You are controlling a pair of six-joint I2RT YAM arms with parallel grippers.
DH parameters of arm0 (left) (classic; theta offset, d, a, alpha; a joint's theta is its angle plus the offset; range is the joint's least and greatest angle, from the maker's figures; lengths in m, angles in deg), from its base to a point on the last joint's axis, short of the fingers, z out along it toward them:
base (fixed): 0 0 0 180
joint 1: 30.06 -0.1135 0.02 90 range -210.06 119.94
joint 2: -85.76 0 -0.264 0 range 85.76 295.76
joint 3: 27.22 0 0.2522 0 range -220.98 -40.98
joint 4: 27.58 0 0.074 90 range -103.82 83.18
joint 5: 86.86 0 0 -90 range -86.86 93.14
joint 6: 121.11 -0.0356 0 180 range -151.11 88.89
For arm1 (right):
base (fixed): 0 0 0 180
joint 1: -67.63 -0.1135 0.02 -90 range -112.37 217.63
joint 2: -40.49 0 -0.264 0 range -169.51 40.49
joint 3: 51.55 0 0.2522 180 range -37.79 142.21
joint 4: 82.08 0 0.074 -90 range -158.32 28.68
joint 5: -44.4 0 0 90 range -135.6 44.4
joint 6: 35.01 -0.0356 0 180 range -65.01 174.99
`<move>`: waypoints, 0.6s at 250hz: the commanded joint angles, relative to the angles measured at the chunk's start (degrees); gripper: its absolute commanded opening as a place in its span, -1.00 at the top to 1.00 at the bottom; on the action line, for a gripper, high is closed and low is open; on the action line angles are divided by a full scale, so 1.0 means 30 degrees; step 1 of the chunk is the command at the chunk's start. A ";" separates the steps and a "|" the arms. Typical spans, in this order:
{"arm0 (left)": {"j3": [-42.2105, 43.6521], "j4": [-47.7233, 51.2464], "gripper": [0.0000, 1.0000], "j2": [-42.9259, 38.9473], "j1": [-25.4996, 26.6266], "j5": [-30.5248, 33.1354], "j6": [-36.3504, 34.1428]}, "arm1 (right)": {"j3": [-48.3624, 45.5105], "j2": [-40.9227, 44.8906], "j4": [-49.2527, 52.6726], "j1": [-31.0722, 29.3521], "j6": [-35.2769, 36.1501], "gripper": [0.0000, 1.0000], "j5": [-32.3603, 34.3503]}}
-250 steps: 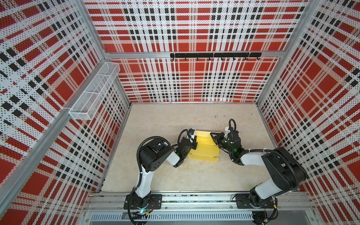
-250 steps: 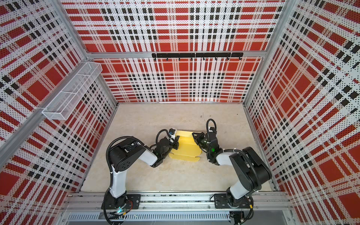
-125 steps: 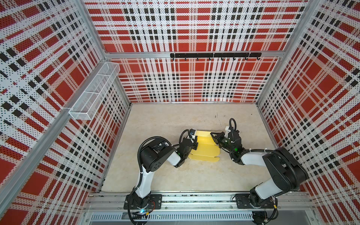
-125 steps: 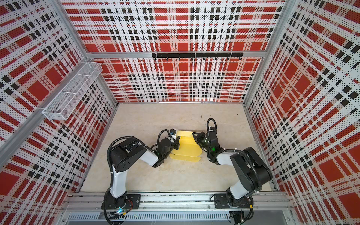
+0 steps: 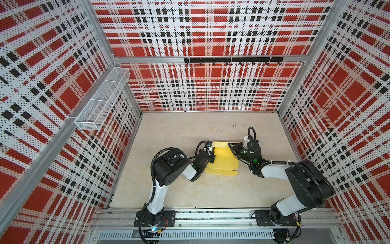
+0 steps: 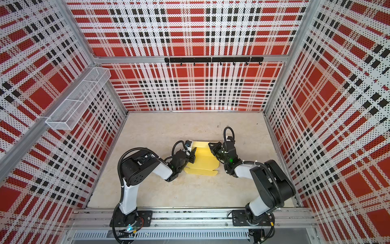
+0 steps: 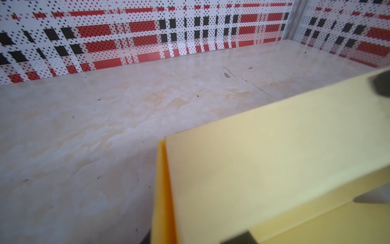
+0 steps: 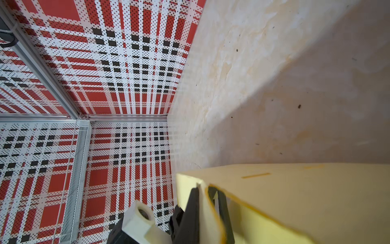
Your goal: Fold the paper box
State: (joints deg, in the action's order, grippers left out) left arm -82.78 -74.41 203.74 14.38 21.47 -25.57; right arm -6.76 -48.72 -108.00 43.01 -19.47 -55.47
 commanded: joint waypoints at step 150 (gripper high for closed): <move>-0.0524 0.0602 0.80 -0.0630 -0.0801 -0.2641 -0.0051 | -0.2484 0.5324 0.3942 -0.1219 0.0599 0.24 0.0391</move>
State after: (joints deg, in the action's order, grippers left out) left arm -83.46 -73.72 203.74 13.29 17.75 -25.60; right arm -12.42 -38.51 -100.26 41.70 -18.27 -55.60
